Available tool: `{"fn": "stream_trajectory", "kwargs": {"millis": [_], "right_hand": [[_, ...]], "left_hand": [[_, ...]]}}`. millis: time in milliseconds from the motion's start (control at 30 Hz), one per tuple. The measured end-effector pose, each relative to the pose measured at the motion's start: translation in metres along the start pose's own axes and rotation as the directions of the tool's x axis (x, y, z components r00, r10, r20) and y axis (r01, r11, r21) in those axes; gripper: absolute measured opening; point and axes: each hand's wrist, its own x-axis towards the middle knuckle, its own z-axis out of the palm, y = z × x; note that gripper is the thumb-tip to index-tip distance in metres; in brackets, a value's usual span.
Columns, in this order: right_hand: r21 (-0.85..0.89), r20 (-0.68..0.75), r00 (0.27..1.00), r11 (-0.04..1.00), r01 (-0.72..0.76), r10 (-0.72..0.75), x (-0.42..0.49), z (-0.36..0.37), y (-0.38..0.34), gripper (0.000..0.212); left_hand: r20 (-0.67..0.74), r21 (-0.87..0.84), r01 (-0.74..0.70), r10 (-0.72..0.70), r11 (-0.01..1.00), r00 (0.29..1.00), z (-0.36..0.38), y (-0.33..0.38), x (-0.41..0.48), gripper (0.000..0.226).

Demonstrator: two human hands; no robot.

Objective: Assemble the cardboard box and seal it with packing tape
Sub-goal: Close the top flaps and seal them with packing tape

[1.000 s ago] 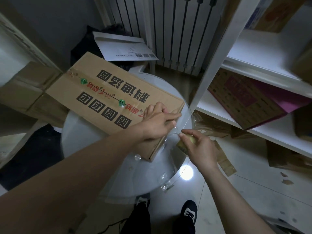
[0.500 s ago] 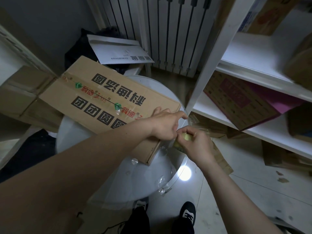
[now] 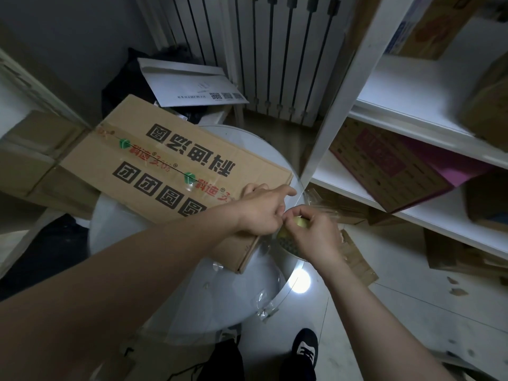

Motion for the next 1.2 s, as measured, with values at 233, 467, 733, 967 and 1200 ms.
{"fn": "stream_trajectory", "kwargs": {"millis": [233,467,733,967,1200], "right_hand": [[0.105,-0.034,0.991,0.986,-0.128,0.133,-0.003,0.006,-0.009,0.014],[0.056,-0.068,0.982,0.983,-0.175,0.179,-0.005,0.008,-0.016,0.016],[-0.101,-0.077,0.997,0.994,-0.034,0.026,-0.002,-0.001,-0.010,0.021],[-0.222,-0.041,0.999,0.975,-0.013,0.004,0.000,-0.008,-0.009,0.017],[-0.296,0.092,0.992,0.949,0.107,-0.083,0.007,-0.020,-0.007,0.026]], "left_hand": [[-0.131,-0.170,0.021,-0.043,0.985,0.990,0.011,-0.007,-0.004,0.055],[-0.083,-0.112,0.036,-0.045,0.993,0.996,0.007,-0.005,-0.005,0.049],[-0.102,0.338,-0.023,0.061,0.941,0.993,-0.008,0.004,-0.004,0.012],[-0.045,0.351,-0.056,0.077,0.935,0.996,-0.018,0.001,0.003,0.012],[0.026,0.247,-0.119,0.116,0.962,0.993,-0.026,0.001,0.009,0.009]]}}
